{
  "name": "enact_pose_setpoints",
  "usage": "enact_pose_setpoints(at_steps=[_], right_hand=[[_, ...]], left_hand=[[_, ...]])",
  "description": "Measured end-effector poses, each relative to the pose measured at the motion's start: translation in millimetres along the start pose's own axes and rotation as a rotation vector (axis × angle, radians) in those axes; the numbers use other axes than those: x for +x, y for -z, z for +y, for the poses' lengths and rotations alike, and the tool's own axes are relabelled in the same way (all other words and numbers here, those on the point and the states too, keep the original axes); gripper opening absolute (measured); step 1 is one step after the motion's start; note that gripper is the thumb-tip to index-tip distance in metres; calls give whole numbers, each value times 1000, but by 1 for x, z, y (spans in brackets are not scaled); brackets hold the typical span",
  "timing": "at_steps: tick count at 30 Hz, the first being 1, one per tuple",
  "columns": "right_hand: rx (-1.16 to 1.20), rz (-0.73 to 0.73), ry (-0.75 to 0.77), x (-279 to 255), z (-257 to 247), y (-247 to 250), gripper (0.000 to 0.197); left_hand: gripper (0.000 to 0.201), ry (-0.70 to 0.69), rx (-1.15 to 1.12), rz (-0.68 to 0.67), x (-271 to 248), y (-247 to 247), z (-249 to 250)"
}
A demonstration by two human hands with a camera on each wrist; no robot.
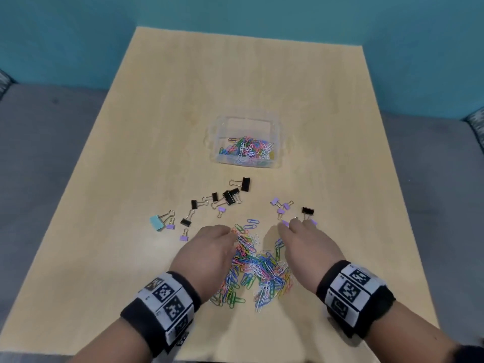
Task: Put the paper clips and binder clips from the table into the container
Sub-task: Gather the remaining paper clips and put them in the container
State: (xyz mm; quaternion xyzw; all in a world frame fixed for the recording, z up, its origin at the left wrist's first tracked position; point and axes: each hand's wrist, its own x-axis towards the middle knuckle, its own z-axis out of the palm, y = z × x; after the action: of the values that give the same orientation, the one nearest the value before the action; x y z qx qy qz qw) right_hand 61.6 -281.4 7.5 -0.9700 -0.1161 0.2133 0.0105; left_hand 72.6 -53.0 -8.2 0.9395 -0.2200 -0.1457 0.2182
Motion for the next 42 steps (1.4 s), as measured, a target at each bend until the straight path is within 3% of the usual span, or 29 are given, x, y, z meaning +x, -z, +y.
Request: enact_pose_setpoints(at_steps=[3, 6, 11, 14, 17, 19, 21, 24, 27, 33, 42], right_hand=[[101, 12, 95, -28, -11, -19, 43], [137, 49, 88, -39, -15, -40, 57], [118, -46, 69, -28, -31, -54, 73], [212, 25, 115, -38, -38, -49, 64], [255, 65, 11, -59, -31, -43, 56], [237, -14, -108, -68, -28, -43, 67], [220, -70, -144, -67, -34, -45, 82], [205, -41, -109, -49, -51, -46, 86], [210, 2, -70, -30, -62, -46, 73], [157, -5, -43, -9, -66, -34, 43], [133, -91, 11, -5, -63, -8, 34]], left_hand=[[45, -141, 112, -46, 22, -12, 12], [56, -209, 250, -142, 45, -27, 17], [47, -225, 298, -207, 34, -37, 12], [34, -250, 237, -133, 8, -29, 6], [47, 32, 154, -18, -24, -16, 4], [73, 257, 73, -95, -44, -15, 4], [95, 307, 64, -142, -54, -22, 5], [102, 252, 131, -143, -48, -37, 11], [93, 208, 132, -84, -33, -42, 15], [45, 187, 158, -96, -8, -32, 20], [37, 158, 142, -123, -7, -25, 14]])
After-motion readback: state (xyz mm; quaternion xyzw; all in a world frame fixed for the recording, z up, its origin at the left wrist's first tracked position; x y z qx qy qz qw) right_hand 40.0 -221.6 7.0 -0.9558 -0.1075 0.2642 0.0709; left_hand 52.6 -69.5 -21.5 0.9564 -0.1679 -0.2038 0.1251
